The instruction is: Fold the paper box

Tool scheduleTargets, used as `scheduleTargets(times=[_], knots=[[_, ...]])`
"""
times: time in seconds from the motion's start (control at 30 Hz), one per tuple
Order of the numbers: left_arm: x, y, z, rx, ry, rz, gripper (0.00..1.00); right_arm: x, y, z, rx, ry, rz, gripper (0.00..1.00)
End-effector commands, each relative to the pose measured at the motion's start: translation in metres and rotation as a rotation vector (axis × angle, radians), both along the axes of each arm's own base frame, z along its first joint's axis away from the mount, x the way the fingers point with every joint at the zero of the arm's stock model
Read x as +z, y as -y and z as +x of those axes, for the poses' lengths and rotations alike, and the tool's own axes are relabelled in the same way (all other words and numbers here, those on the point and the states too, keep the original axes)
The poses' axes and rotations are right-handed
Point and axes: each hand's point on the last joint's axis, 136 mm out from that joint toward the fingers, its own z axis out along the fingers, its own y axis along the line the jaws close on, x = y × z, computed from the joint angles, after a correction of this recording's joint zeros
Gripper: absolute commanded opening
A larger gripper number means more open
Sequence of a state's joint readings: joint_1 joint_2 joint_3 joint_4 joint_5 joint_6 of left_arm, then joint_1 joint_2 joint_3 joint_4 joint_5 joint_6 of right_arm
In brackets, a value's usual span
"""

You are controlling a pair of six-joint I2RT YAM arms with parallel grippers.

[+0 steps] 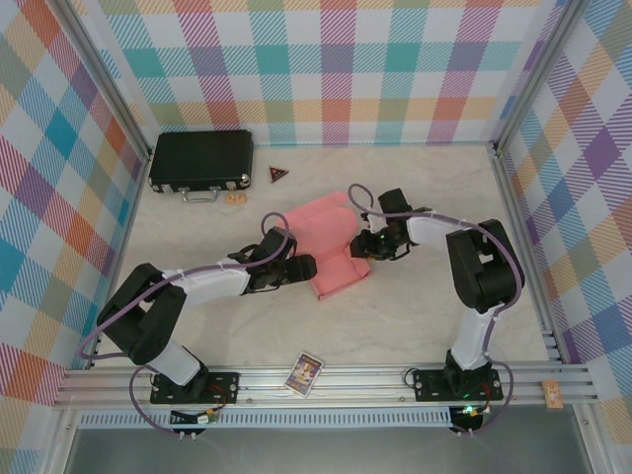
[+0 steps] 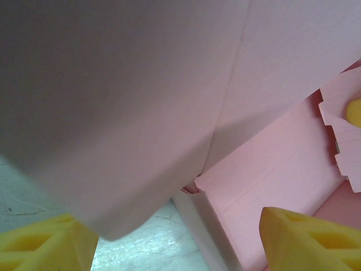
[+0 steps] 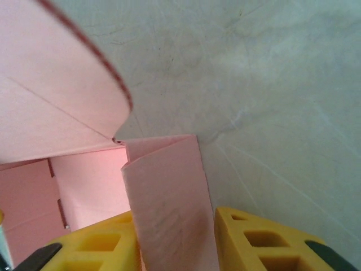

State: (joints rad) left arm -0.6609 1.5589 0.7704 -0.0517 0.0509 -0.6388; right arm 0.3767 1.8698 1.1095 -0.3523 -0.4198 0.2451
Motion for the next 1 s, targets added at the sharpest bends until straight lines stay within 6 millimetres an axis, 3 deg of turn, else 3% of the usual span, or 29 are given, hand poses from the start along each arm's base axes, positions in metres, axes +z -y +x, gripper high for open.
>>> scheduleTargets(times=[0.0,0.97], knots=[[-0.002,0.005,-0.003,-0.024,-0.007,0.018,0.74,-0.001,0.002,0.006,0.008,0.087,-0.083,0.36],[-0.014,0.015,-0.006,-0.065,-0.045,-0.001,0.67,-0.029,0.027,0.003,-0.077,0.246,-0.485,0.17]])
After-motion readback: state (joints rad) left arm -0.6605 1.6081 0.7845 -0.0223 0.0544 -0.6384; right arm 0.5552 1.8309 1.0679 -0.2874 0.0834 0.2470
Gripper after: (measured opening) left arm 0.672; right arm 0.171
